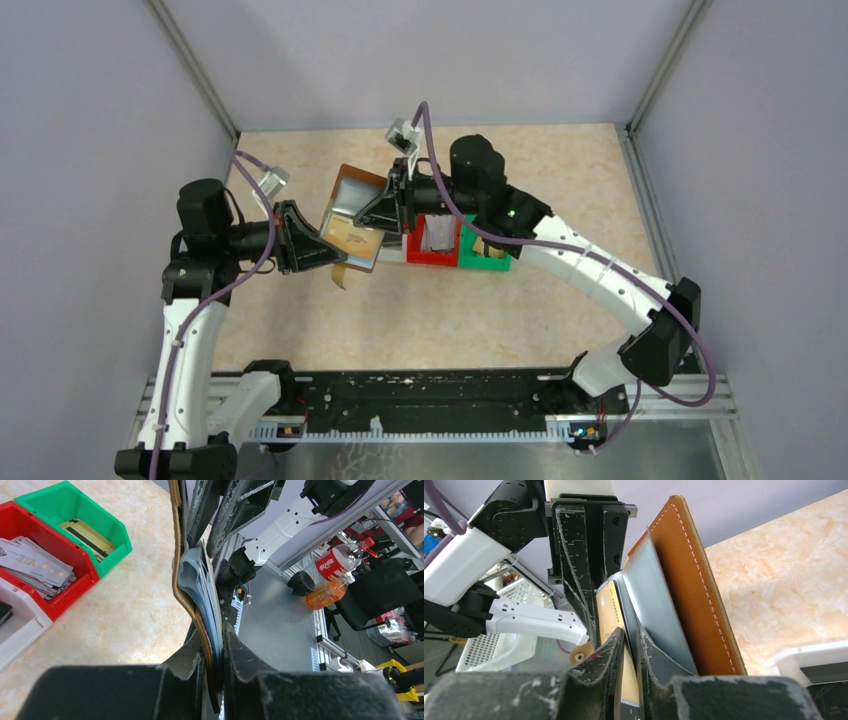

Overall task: Take the credit cards out of the card holder
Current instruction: Adjust the card holder.

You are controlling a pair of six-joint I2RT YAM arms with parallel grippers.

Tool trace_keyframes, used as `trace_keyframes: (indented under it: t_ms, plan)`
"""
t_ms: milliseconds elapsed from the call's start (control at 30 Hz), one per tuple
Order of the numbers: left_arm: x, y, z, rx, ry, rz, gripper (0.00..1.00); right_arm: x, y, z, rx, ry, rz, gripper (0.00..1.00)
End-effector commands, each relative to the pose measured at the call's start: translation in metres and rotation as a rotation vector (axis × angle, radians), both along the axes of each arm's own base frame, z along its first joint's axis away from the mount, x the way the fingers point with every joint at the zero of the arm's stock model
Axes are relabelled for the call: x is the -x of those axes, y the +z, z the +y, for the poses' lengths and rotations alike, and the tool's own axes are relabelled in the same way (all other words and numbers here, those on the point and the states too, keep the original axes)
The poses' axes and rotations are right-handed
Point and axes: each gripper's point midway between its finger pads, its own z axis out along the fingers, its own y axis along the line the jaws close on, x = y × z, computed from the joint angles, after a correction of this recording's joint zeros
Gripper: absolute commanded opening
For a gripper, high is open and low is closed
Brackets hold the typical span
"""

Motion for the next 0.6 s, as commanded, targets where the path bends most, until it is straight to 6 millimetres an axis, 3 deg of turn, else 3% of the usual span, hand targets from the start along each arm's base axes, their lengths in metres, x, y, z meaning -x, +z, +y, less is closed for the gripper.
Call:
trace_keyframes:
  t_ms: [0,67,200,333,433,567]
  plan:
    - [0.003,0.012,-0.002,0.017,-0.031,-0.054,0.06,0.006,-0.010,0.002,0.030,-0.008,-0.026,0.09]
    - [0.003,0.014,-0.002,0.020,-0.033,-0.040,0.07,0.004,-0.015,0.002,0.038,-0.016,-0.015,0.01]
    - [-0.002,0.012,-0.002,0.016,-0.022,-0.001,0.09,0.007,-0.036,0.007,0.030,0.003,0.091,0.00]
    - [-0.014,-0.002,0.000,-0.030,0.018,0.033,0.09,0.002,-0.049,0.009,-0.037,0.023,0.246,0.00]
    - [-0.020,-0.016,0.004,-0.093,0.037,-0.005,0.08,-0.001,-0.037,0.001,-0.175,0.054,0.311,0.00]
    - [-0.020,-0.030,0.008,-0.149,0.032,-0.042,0.08,0.004,-0.032,-0.004,-0.222,0.095,0.354,0.00]
